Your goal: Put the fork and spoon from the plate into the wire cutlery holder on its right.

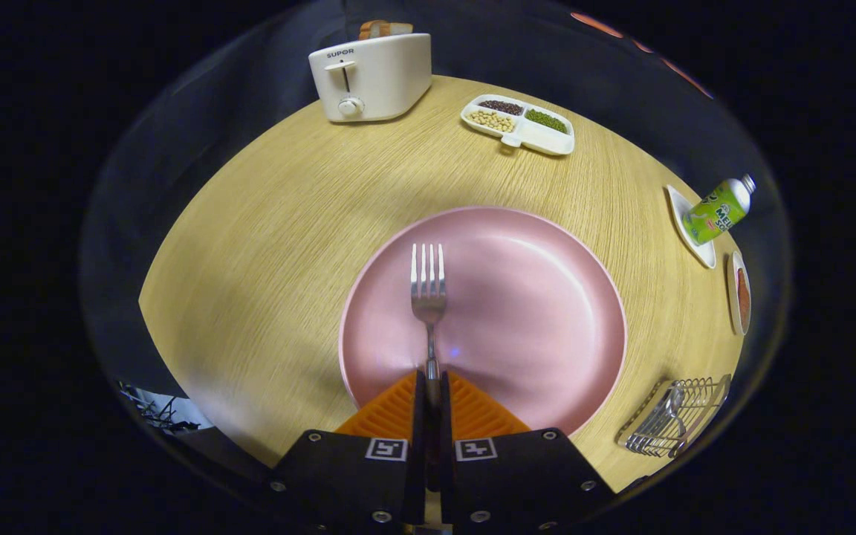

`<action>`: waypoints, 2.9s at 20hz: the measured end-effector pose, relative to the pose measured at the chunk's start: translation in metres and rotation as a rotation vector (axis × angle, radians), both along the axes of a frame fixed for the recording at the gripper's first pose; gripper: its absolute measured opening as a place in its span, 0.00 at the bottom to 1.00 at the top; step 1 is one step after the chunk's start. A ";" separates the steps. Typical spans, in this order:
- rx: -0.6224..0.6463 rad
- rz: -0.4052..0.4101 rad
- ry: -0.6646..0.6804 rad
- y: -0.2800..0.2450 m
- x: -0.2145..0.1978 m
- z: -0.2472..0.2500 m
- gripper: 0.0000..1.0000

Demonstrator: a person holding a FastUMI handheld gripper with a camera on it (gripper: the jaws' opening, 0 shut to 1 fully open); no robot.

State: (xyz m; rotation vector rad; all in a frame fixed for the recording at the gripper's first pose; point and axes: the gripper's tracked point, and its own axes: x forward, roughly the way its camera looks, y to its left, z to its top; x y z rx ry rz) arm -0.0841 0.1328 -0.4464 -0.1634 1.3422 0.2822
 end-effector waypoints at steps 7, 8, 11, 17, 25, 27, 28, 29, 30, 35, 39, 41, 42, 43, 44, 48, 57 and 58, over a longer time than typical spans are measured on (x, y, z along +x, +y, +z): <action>0.051 -0.130 -0.018 -0.024 0.004 0.031 0.05; 0.063 -0.151 -0.028 -0.030 0.002 0.039 0.05; 0.070 -0.205 -0.067 -0.055 -0.004 0.065 0.05; 0.007 -0.312 -0.106 -0.126 -0.024 0.108 0.05; -0.028 -0.454 -0.011 -0.198 -0.054 0.130 0.05; -0.028 -0.480 0.018 -0.211 -0.058 0.131 0.05; -0.022 -0.494 0.036 -0.216 -0.061 0.133 0.05; -0.011 -0.509 0.059 -0.219 -0.064 0.134 0.05; 0.006 -0.520 0.085 -0.222 -0.066 0.133 0.05; 0.025 -0.540 0.204 -0.236 -0.075 0.126 0.05; 0.052 -0.526 0.336 -0.237 -0.079 0.117 0.05; 0.051 -0.508 0.381 -0.236 -0.077 0.113 0.05; 0.047 -0.501 0.404 -0.235 -0.078 0.109 0.05; 0.042 -0.498 0.424 -0.235 -0.076 0.107 0.05; 0.037 -0.499 0.443 -0.236 -0.075 0.104 0.05; 0.043 -0.522 0.442 -0.242 -0.062 0.097 0.07; 0.055 -0.613 0.175 -0.254 -0.018 0.120 0.14; 0.058 -0.618 0.131 -0.255 -0.013 0.125 0.15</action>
